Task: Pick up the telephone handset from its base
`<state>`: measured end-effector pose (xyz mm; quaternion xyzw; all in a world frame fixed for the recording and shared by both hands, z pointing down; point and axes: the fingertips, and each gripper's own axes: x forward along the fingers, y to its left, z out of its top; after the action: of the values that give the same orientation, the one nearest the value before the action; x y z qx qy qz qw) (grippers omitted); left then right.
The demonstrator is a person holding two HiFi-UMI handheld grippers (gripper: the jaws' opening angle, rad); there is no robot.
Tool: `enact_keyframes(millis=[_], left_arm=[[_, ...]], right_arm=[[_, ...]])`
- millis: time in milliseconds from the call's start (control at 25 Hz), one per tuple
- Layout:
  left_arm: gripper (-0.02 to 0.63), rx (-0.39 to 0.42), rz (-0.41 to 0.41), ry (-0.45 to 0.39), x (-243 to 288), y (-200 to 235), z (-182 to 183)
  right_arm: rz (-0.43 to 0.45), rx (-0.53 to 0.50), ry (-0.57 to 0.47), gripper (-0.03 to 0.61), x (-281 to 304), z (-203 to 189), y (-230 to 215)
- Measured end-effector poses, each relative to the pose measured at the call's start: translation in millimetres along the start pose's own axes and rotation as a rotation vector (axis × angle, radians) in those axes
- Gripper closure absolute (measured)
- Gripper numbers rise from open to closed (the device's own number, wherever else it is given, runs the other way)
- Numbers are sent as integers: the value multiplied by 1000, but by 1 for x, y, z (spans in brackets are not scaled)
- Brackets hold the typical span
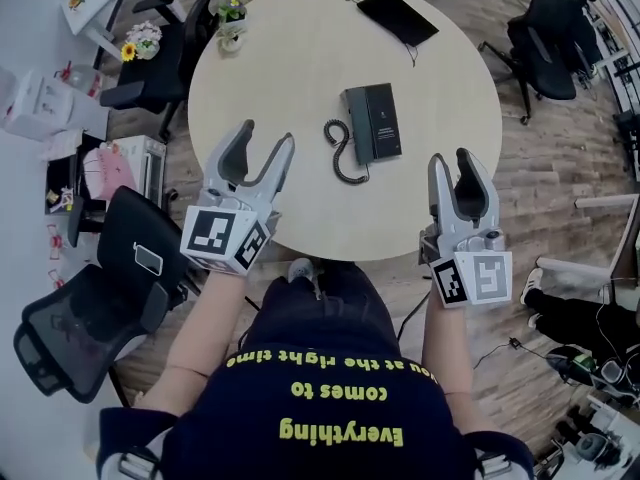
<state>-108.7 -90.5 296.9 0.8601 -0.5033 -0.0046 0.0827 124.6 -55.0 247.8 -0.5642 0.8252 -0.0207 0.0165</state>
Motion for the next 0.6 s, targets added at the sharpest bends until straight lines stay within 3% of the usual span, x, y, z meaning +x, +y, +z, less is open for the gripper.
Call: enact_keyframes(millis=[280,600], left_arm=[[357,-14,73,14,46,1,-7],[357,-46,50,68,76,-9,-31]], right_arm=[[57,-10,1,416,45,4,-54],[94,25,35,415,71,-17,-59]])
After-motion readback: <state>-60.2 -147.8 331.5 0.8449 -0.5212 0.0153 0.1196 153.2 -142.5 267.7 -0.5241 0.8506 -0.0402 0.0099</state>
